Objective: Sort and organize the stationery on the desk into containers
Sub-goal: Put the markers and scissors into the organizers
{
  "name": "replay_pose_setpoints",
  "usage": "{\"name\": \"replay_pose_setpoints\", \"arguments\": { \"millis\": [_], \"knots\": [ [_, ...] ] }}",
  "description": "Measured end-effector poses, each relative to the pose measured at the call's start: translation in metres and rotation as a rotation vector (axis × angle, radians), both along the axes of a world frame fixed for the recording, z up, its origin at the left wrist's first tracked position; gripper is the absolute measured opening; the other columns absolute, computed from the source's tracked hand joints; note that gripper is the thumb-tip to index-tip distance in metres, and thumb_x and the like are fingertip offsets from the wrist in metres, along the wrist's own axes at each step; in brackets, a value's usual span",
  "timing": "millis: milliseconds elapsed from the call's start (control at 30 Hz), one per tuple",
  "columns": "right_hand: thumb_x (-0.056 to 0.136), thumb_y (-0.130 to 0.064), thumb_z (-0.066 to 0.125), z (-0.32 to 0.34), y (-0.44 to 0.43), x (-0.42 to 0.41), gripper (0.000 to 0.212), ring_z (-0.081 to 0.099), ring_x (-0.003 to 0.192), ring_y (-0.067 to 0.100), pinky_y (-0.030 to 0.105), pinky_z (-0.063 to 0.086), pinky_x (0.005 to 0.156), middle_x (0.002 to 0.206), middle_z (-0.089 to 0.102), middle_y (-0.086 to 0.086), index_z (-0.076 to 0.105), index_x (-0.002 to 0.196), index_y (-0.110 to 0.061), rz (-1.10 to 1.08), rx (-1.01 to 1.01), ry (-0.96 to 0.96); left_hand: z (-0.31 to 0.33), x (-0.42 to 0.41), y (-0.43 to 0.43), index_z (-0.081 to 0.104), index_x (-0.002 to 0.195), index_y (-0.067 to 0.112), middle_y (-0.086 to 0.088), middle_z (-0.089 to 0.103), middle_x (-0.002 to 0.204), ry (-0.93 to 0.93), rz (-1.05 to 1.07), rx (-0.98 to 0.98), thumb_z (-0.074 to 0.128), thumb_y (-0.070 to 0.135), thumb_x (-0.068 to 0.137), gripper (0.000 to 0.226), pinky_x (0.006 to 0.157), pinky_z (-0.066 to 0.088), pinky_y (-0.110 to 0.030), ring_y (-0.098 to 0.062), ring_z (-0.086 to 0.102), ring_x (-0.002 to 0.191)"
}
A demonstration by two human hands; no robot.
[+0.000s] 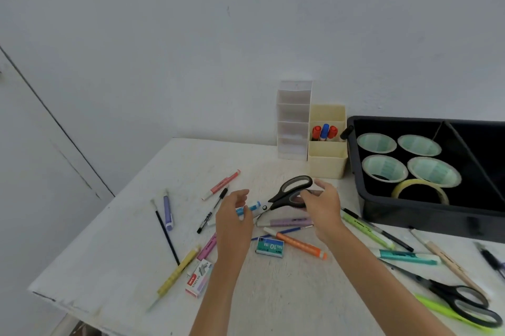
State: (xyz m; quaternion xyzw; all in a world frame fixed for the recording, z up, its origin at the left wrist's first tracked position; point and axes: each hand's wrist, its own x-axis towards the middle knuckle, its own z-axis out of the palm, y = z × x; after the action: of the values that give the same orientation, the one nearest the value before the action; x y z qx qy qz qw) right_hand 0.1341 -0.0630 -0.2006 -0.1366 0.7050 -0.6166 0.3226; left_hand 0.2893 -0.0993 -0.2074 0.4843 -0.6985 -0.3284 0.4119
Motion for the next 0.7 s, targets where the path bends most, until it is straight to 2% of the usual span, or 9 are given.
{"name": "replay_pose_setpoints", "arguments": {
  "millis": [67, 133, 200, 267, 400, 467, 533, 600, 700],
  "knots": [
    [0.086, 0.003, 0.055, 0.007, 0.003, 0.0, 0.018, 0.069, 0.086, 0.026, 0.042, 0.053, 0.089, 0.086, 0.071, 0.012, 0.067, 0.098, -0.004, 0.031, -0.055, -0.079, 0.002, -0.003, 0.002, 0.059, 0.117, 0.012, 0.0, 0.061, 0.11, 0.012, -0.009, -0.02, 0.052, -0.004, 0.089, 0.033, 0.074, 0.045, -0.008, -0.008, 0.056, 0.1],
    [0.085, 0.005, 0.053, 0.018, 0.009, -0.001, 0.019, 0.07, 0.08, 0.024, 0.042, 0.054, 0.088, 0.082, 0.071, 0.013, 0.069, 0.085, -0.005, 0.041, -0.104, -0.062, 0.007, -0.007, 0.004, 0.06, 0.116, 0.011, -0.001, 0.062, 0.11, 0.025, -0.015, -0.038, 0.053, -0.003, 0.089, 0.031, 0.082, 0.048, -0.017, -0.01, 0.057, 0.1],
    [0.084, 0.005, 0.053, 0.029, 0.018, -0.007, 0.018, 0.07, 0.079, 0.023, 0.042, 0.055, 0.086, 0.084, 0.071, 0.014, 0.068, 0.089, -0.004, -0.002, -0.138, -0.018, 0.012, -0.014, 0.007, 0.061, 0.113, 0.012, -0.001, 0.063, 0.109, 0.038, -0.025, -0.06, 0.054, -0.003, 0.089, 0.03, 0.088, 0.051, -0.027, -0.01, 0.058, 0.099],
    [0.084, 0.003, 0.056, 0.039, 0.03, -0.018, 0.017, 0.069, 0.083, 0.024, 0.043, 0.056, 0.084, 0.087, 0.071, 0.013, 0.067, 0.094, -0.005, -0.036, -0.162, 0.008, 0.017, -0.026, 0.01, 0.062, 0.112, 0.013, 0.0, 0.064, 0.108, 0.046, -0.061, -0.07, 0.054, -0.002, 0.089, 0.028, 0.092, 0.05, -0.03, -0.009, 0.058, 0.099],
    [0.088, 0.005, 0.054, 0.061, 0.069, -0.047, 0.016, 0.068, 0.089, 0.026, 0.041, 0.056, 0.083, 0.092, 0.07, 0.015, 0.067, 0.095, -0.002, -0.054, -0.227, -0.005, 0.024, -0.059, 0.02, 0.063, 0.112, 0.014, 0.002, 0.064, 0.108, 0.028, -0.19, -0.112, 0.053, 0.002, 0.091, 0.026, 0.088, 0.044, -0.016, -0.003, 0.056, 0.097],
    [0.089, 0.007, 0.051, 0.072, 0.094, -0.062, 0.016, 0.068, 0.086, 0.027, 0.038, 0.058, 0.076, 0.091, 0.069, 0.018, 0.064, 0.095, 0.001, -0.041, -0.282, -0.048, 0.028, -0.076, 0.028, 0.063, 0.111, 0.016, 0.007, 0.063, 0.106, 0.044, -0.246, -0.129, 0.052, 0.003, 0.091, 0.026, 0.084, 0.042, -0.007, 0.002, 0.055, 0.093],
    [0.091, 0.007, 0.05, 0.076, 0.125, -0.078, 0.013, 0.07, 0.079, 0.025, 0.038, 0.059, 0.072, 0.087, 0.068, 0.018, 0.062, 0.095, 0.004, -0.017, -0.344, -0.081, 0.03, -0.094, 0.04, 0.063, 0.111, 0.017, 0.01, 0.062, 0.104, 0.072, -0.318, -0.134, 0.052, 0.003, 0.091, 0.027, 0.084, 0.043, -0.009, 0.002, 0.055, 0.093],
    [0.091, 0.002, 0.052, 0.077, 0.157, -0.093, 0.012, 0.07, 0.075, 0.022, 0.039, 0.059, 0.075, 0.083, 0.069, 0.016, 0.063, 0.094, 0.005, -0.032, -0.37, -0.059, 0.028, -0.112, 0.053, 0.064, 0.109, 0.017, 0.009, 0.062, 0.103, 0.084, -0.403, -0.139, 0.053, 0.003, 0.09, 0.026, 0.083, 0.044, -0.01, 0.0, 0.056, 0.094],
    [0.091, -0.004, 0.055, 0.074, 0.202, -0.111, 0.014, 0.069, 0.073, 0.019, 0.037, 0.059, 0.076, 0.078, 0.07, 0.013, 0.068, 0.09, 0.001, -0.167, -0.353, 0.017, 0.021, -0.138, 0.072, 0.066, 0.103, 0.018, 0.004, 0.057, 0.1, 0.083, -0.498, -0.169, 0.059, 0.002, 0.086, 0.025, 0.077, 0.045, -0.009, -0.004, 0.056, 0.092]
  ]
}}
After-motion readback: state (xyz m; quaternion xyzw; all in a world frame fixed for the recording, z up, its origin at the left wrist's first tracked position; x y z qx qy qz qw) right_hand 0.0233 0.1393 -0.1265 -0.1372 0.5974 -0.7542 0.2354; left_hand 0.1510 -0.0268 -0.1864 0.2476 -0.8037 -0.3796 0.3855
